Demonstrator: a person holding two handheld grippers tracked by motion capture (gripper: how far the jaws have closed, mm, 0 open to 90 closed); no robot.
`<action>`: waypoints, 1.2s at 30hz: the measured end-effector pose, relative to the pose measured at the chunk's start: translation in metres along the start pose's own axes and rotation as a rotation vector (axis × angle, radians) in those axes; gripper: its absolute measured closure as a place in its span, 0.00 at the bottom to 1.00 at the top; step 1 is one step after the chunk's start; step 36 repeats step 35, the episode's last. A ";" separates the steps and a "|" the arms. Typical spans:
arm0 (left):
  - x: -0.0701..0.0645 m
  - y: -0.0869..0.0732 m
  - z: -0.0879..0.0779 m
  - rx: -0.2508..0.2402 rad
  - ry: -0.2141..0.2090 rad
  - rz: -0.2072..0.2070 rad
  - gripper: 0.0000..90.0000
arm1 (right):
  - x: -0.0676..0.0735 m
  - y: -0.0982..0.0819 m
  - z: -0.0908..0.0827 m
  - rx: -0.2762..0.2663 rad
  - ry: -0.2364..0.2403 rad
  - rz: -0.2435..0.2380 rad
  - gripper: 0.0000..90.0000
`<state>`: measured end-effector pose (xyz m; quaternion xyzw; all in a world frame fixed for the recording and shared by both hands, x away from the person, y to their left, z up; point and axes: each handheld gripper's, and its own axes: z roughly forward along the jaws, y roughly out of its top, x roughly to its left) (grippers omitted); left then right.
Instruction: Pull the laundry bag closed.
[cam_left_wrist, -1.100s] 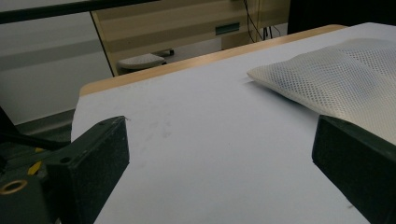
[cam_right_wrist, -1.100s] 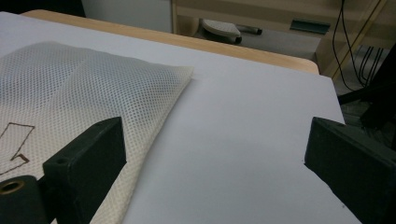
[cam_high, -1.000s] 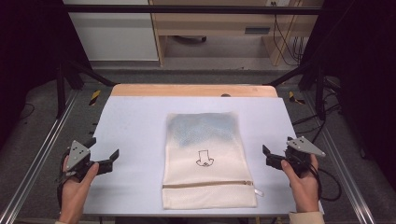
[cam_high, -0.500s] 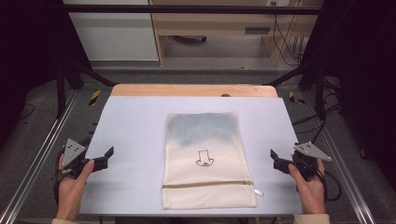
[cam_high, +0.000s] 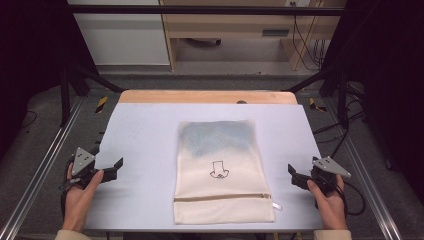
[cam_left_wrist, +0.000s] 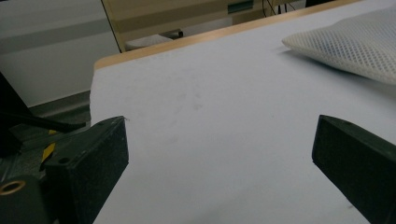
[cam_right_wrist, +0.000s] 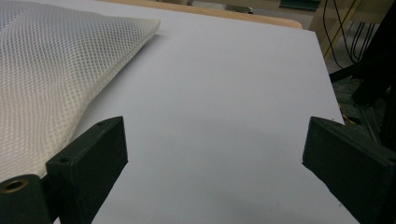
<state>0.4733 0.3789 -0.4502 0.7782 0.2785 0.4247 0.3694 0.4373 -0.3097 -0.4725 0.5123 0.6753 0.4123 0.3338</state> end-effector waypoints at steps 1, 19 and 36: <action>0.000 0.000 0.000 0.000 0.000 0.000 0.04 | 0.000 0.000 0.000 0.000 0.000 0.000 0.08; -0.001 -0.005 0.016 0.043 -0.072 0.085 0.04 | 0.006 -0.008 0.008 0.032 0.030 -0.008 0.08; 0.003 -0.012 0.015 0.022 -0.073 -0.017 0.04 | 0.011 -0.008 0.010 0.048 0.012 -0.069 0.08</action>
